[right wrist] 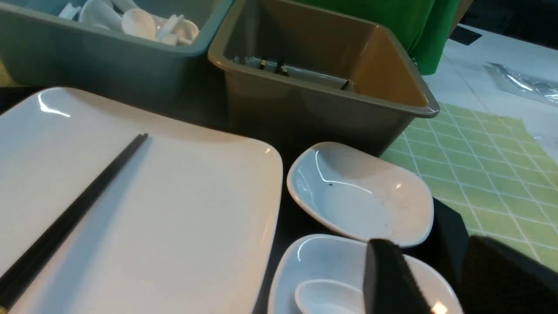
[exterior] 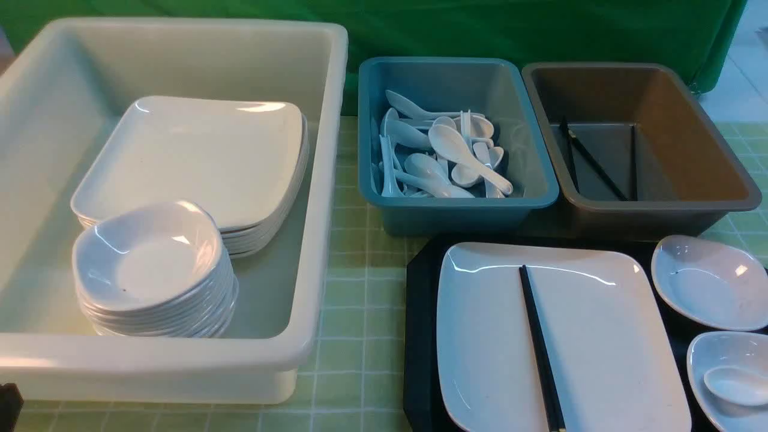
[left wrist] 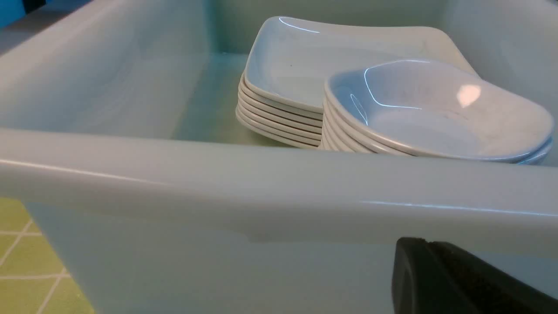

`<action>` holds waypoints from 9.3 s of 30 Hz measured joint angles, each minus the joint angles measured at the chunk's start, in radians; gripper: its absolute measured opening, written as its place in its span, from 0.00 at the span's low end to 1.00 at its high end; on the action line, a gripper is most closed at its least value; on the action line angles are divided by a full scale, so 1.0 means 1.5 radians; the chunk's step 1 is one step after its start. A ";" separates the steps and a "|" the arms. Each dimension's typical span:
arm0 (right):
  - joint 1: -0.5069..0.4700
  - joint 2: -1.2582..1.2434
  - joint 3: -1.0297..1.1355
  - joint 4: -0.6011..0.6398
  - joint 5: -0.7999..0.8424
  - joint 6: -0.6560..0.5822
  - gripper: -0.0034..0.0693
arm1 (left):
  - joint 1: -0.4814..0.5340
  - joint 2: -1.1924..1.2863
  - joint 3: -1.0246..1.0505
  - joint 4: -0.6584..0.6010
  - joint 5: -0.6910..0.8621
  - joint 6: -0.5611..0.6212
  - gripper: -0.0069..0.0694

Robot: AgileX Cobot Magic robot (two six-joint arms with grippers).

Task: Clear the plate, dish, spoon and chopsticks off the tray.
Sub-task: Use the right arm to grab a soup spoon from the plate, then use the right arm to put the soup spoon into the small storage box in the middle, then use the right arm to grab a pair of chopsticks from the plate

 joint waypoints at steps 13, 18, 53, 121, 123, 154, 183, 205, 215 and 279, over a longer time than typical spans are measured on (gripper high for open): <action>0.000 0.000 0.000 0.000 0.000 0.000 0.38 | 0.000 0.000 0.000 0.000 0.000 0.000 0.09; 0.000 0.000 0.000 0.000 0.000 0.000 0.38 | 0.000 0.000 0.000 0.000 0.000 0.000 0.09; 0.000 0.000 0.000 0.001 0.000 0.000 0.38 | 0.000 0.000 0.000 0.000 0.000 0.000 0.09; -0.121 0.952 -0.592 -0.171 0.450 0.318 0.60 | 0.000 0.000 0.000 0.000 0.000 0.000 0.09; -0.188 0.955 -0.592 -0.159 0.419 0.377 0.60 | 0.000 0.000 0.000 0.000 0.000 0.000 0.09; -0.279 1.031 -0.591 0.023 0.363 0.631 0.72 | 0.000 0.000 0.000 0.000 0.000 0.000 0.09; -0.279 0.986 -0.624 0.035 0.289 0.529 0.19 | 0.000 0.000 0.000 0.000 0.000 0.000 0.09; 0.159 1.204 -1.042 0.412 -0.158 0.089 0.19 | 0.000 0.000 0.000 0.000 0.000 0.000 0.09; 0.206 1.419 -1.126 0.412 -0.263 0.085 0.44 | 0.000 0.000 0.000 0.000 0.000 0.000 0.09; 0.326 1.195 -0.698 0.095 0.391 0.211 0.37 | 0.000 -0.001 0.000 0.000 0.000 0.000 0.09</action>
